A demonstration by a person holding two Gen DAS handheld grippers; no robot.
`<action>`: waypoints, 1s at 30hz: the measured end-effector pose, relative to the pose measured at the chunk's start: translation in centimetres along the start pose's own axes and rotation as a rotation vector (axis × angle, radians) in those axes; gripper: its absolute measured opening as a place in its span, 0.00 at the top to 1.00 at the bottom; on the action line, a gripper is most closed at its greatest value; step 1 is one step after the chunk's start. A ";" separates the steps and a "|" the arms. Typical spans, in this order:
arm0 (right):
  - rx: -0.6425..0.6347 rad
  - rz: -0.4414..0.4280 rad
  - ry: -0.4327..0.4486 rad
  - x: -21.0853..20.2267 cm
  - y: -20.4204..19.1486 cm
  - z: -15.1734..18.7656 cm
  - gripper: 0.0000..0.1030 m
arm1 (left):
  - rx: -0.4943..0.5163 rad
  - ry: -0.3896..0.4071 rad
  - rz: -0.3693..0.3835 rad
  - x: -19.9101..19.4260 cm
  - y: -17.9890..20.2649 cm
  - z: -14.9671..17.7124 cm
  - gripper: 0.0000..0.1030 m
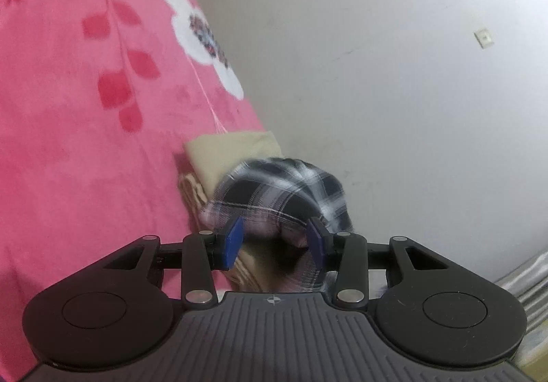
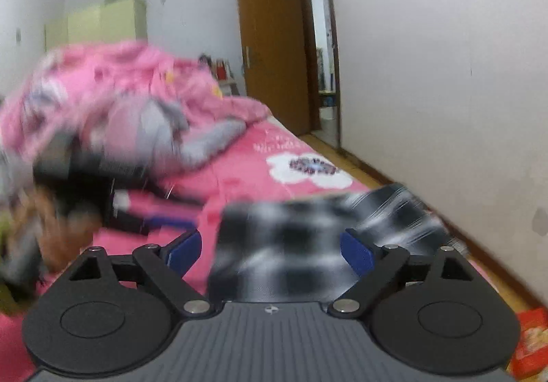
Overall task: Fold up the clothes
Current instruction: 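Lower the plaid fabric onto the beige folded cloth with both grippers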
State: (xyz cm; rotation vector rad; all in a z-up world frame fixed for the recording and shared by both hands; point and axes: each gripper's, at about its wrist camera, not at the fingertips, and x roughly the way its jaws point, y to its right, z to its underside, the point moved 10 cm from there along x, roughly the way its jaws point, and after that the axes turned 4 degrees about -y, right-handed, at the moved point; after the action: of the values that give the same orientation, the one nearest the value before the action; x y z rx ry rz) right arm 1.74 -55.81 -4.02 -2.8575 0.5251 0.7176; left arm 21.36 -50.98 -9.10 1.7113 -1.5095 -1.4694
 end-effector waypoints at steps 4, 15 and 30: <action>-0.157 0.184 -0.029 3.5 -4.3 3.6 0.12 | -0.083 -0.081 0.011 2.0 -0.5 0.9 0.61; -0.474 0.477 -0.015 6.9 -6.8 5.0 0.29 | -0.338 -0.132 0.117 3.9 -1.9 0.8 0.55; -0.371 0.452 0.042 3.9 -4.4 2.9 0.75 | -0.380 -0.082 0.207 2.5 -0.4 0.7 0.34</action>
State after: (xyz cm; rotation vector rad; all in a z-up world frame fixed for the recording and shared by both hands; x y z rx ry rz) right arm 5.39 -52.21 -8.20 -3.1257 1.1846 0.9040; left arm 20.56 -52.86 -10.75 1.2501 -1.2992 -1.6071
